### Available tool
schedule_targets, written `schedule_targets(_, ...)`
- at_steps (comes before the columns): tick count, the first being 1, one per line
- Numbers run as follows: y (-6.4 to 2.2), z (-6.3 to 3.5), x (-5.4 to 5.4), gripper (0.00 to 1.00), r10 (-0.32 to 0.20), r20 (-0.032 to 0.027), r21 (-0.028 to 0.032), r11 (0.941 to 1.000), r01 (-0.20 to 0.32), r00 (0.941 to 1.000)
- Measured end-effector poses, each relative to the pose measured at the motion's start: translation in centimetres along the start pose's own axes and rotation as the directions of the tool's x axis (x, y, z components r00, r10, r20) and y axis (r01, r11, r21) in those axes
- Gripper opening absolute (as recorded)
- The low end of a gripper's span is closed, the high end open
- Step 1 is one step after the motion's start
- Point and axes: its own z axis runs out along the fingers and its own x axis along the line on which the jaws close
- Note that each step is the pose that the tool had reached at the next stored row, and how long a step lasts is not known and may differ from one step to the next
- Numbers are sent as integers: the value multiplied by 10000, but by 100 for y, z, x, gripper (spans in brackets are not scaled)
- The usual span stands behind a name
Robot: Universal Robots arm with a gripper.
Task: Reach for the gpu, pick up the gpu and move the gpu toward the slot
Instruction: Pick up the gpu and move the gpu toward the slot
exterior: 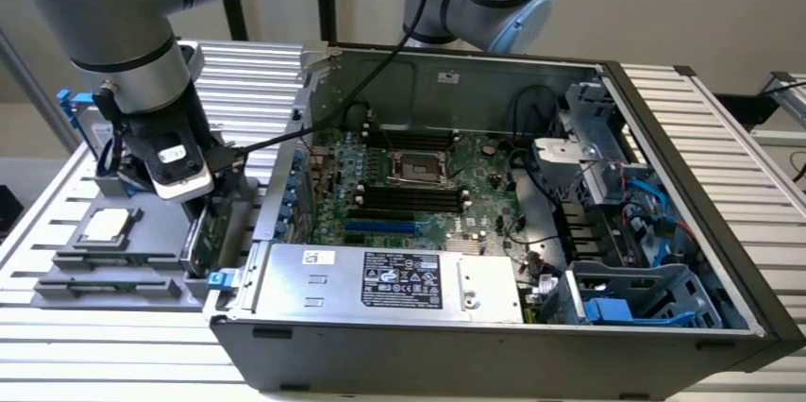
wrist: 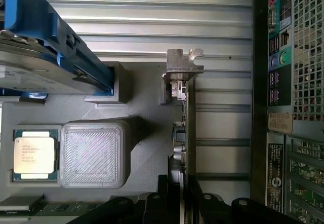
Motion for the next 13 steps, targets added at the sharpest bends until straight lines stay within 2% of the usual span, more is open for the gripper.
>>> schedule_targets(5,2,-57,-2,27,3,-57,-60,10000,-3,10000)
schedule_targets(8,4,-116,-5,27,6,-102,-73,10000,-7,9999)
schedule_targets(9,6,-170,-8,27,7,-131,-80,10000,-8,9999)
schedule_targets(13,11,-308,-18,27,9,-183,-94,10000,-11,9998)
